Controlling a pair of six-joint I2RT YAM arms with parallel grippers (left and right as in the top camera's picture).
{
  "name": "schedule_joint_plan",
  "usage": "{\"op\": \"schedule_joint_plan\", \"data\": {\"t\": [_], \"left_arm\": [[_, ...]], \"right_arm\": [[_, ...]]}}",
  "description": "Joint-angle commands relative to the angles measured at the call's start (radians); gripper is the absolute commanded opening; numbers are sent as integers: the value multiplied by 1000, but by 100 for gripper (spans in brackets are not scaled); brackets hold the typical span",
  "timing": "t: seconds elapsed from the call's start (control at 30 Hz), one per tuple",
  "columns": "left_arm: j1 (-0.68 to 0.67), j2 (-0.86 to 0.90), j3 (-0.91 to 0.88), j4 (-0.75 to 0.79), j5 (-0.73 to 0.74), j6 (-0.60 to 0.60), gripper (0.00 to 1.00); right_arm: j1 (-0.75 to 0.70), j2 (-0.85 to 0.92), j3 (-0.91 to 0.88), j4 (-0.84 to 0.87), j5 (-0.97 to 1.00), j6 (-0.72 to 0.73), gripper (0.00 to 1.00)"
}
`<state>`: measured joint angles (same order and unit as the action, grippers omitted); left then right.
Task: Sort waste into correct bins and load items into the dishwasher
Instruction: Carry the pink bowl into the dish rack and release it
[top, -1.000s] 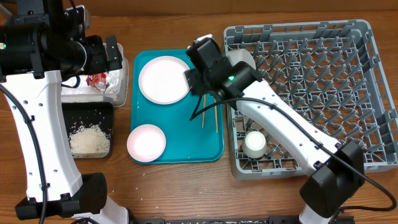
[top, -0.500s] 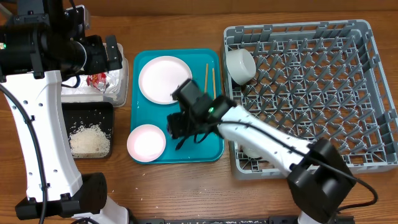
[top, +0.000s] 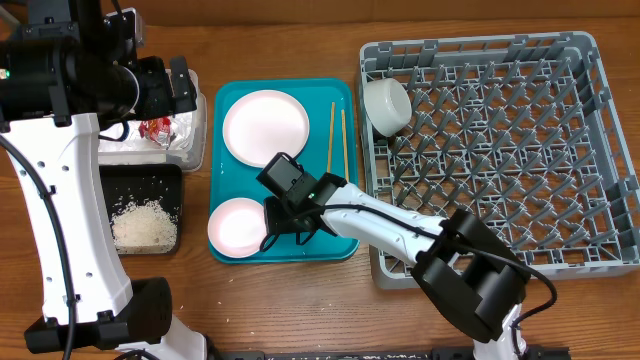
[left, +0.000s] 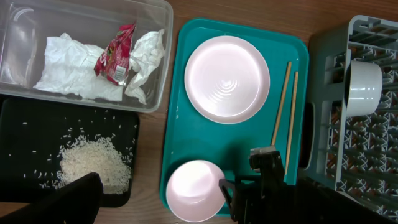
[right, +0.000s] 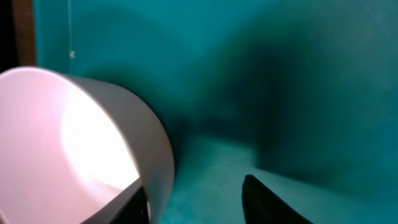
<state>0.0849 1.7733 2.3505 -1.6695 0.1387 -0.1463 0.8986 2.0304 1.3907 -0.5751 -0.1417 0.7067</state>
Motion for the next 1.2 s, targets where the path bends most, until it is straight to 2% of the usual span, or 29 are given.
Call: {"op": "schedule_joint_plan", "data": {"t": [0.0, 0.03, 0.13, 0.3, 0.4, 0.47, 0.5, 0.6, 0.77, 0.87, 0.93, 1.17], "left_arm": [[0, -2, 12, 2, 8, 19, 100], [0, -2, 12, 2, 8, 19, 100], [0, -2, 12, 2, 8, 19, 100], [0, -2, 12, 2, 8, 19, 100], [0, -2, 12, 2, 8, 19, 100], [0, -2, 12, 2, 8, 19, 100], [0, -2, 12, 2, 8, 19, 100], [0, -2, 12, 2, 8, 19, 100], [0, -2, 12, 2, 8, 19, 100], [0, -2, 12, 2, 8, 19, 100], [0, -2, 12, 2, 8, 19, 100], [0, -2, 12, 2, 8, 19, 100]], "right_arm": [[5, 1, -3, -3, 10, 4, 33], [5, 1, -3, -13, 11, 4, 22], [1, 1, 0, -39, 14, 0, 4], [-37, -23, 67, -179, 43, -35, 4], [-60, -80, 138, -312, 147, -56, 4], [-70, -133, 196, -418, 260, -56, 4], [-75, -192, 252, -516, 386, -56, 4], [-78, -289, 323, -658, 611, -55, 4], [-78, -406, 342, -795, 962, -55, 4], [-93, -411, 333, -918, 1176, -55, 4], [-116, -397, 314, -951, 1249, -56, 4], [-173, -286, 257, -975, 1355, -135, 4]]}}
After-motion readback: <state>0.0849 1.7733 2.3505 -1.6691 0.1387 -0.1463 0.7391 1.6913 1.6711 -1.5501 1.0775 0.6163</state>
